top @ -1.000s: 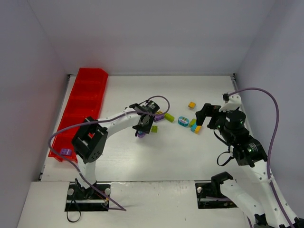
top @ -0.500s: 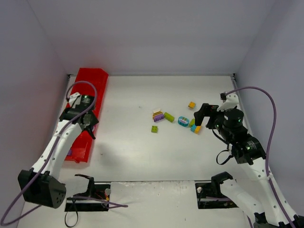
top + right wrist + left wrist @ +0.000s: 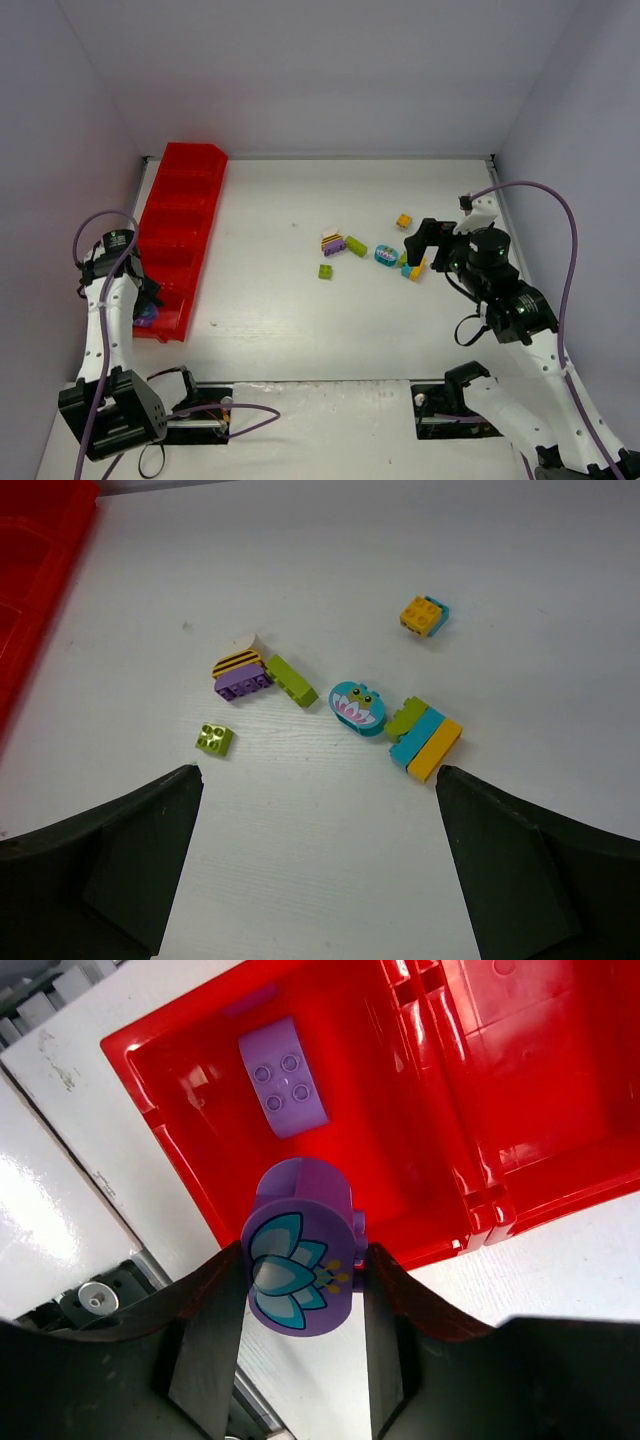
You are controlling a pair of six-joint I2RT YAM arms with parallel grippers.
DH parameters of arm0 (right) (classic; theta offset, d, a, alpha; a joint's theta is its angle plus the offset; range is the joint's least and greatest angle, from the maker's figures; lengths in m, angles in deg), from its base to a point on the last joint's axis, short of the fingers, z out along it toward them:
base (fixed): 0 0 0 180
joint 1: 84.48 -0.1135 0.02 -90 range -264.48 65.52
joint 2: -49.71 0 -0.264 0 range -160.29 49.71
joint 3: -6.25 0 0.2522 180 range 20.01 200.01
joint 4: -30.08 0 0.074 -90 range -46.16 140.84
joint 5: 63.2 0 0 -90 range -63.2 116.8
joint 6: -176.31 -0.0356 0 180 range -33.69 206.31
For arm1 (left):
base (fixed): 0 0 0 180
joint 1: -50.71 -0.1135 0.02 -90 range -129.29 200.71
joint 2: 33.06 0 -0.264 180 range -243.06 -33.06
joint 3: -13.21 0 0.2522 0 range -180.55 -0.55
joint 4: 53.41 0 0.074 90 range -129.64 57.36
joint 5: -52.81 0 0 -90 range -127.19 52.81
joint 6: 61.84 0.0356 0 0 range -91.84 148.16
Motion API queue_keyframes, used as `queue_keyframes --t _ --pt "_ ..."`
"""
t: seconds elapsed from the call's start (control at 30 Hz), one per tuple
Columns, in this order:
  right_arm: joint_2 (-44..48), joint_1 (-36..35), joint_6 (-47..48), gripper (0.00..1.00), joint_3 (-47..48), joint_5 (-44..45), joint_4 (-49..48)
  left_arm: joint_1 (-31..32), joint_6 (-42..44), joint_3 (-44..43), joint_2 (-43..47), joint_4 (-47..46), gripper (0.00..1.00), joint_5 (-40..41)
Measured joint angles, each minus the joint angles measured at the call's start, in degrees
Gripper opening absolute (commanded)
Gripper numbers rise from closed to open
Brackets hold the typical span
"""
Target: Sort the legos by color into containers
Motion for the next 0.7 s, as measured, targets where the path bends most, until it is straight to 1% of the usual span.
queue_keyframes --t 0.03,0.07,0.1,0.17,0.27,0.37,0.53,0.6,0.7 --pt "0.1 0.0 0.0 1.0 0.0 0.0 0.0 -0.3 0.1 0.3 -0.2 0.0 0.44 -0.3" --pt "0.2 -0.1 0.0 1.0 0.0 0.0 0.0 -0.4 0.2 0.5 -0.3 -0.2 0.55 -0.5" --pt "0.4 -0.2 0.0 1.0 0.0 0.0 0.0 -0.5 0.2 0.6 -0.5 -0.2 0.6 -0.7" --pt "0.7 -0.3 0.1 1.0 0.0 0.0 0.0 -0.5 0.4 0.6 -0.5 -0.5 0.65 -1.1" --pt "1.0 -0.4 0.2 1.0 0.0 0.0 0.0 -0.5 1.0 0.3 -0.3 -0.7 0.67 -2.3" --pt "1.0 -0.4 0.4 1.0 0.0 0.0 0.0 0.0 2.3 -1.4 0.5 -0.7 0.68 -4.0" --pt "0.8 -0.4 0.7 1.0 0.0 0.0 0.0 3.7 4.7 -8.0 2.5 -0.5 0.69 -6.2" --pt "0.5 -0.4 0.7 1.0 0.0 0.0 0.0 8.3 5.3 -10.6 2.6 -0.7 0.69 -6.0" --pt "0.0 -0.4 0.7 1.0 0.0 0.0 0.0 18.9 5.4 -13.7 1.1 -1.2 0.69 -5.2"
